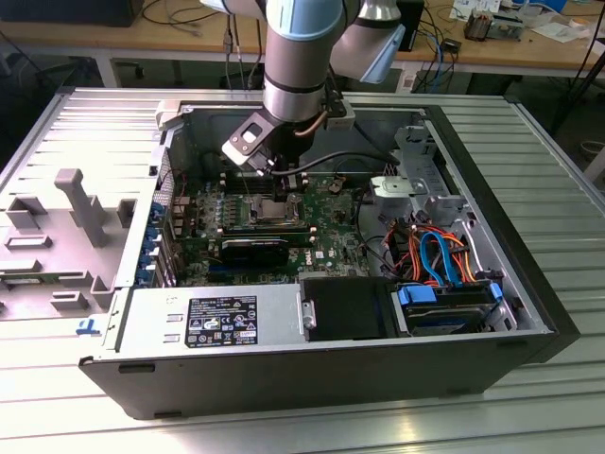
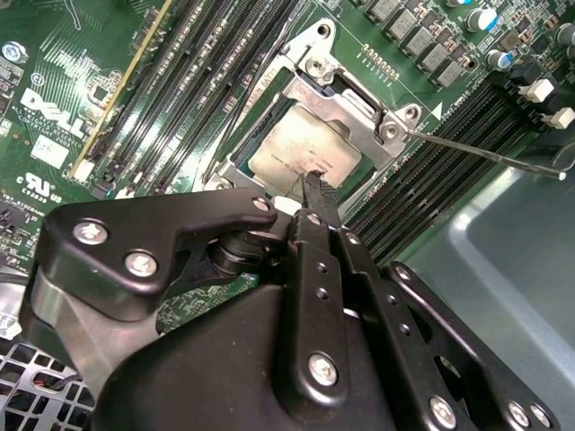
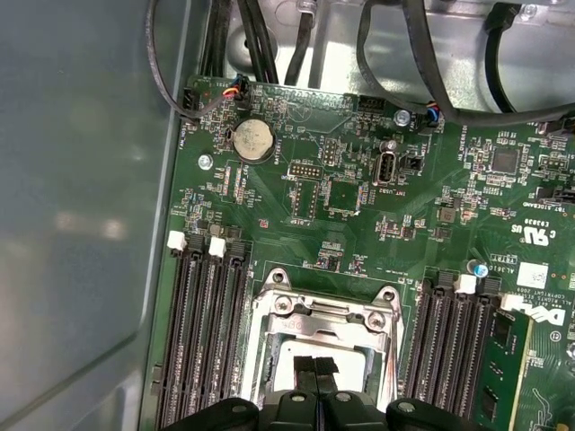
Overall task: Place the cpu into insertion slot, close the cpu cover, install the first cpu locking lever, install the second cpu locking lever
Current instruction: 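Close the cpu cover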
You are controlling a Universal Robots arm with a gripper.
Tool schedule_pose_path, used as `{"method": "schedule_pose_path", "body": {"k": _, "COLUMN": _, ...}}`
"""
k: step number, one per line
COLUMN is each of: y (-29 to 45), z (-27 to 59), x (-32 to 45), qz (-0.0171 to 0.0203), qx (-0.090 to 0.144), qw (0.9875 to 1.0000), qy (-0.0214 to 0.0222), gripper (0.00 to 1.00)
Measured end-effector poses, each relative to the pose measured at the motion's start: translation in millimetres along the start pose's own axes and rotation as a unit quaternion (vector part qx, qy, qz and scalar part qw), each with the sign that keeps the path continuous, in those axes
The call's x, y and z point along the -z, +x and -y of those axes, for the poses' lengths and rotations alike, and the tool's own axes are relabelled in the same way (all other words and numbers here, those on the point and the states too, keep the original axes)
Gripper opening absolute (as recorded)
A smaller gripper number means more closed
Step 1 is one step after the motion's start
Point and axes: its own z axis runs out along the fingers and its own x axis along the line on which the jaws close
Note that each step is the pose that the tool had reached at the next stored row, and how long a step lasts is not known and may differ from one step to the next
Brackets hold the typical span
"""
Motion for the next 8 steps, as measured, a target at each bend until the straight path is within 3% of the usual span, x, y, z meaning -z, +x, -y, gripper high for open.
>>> {"method": "schedule_pose_path", "body": {"k": 8, "y": -0.2, "z": -0.1, "x": -1.7, "qz": 0.0, "qx": 0.0, "qw": 1.0, "qy": 0.0, "gripper": 0.11}}
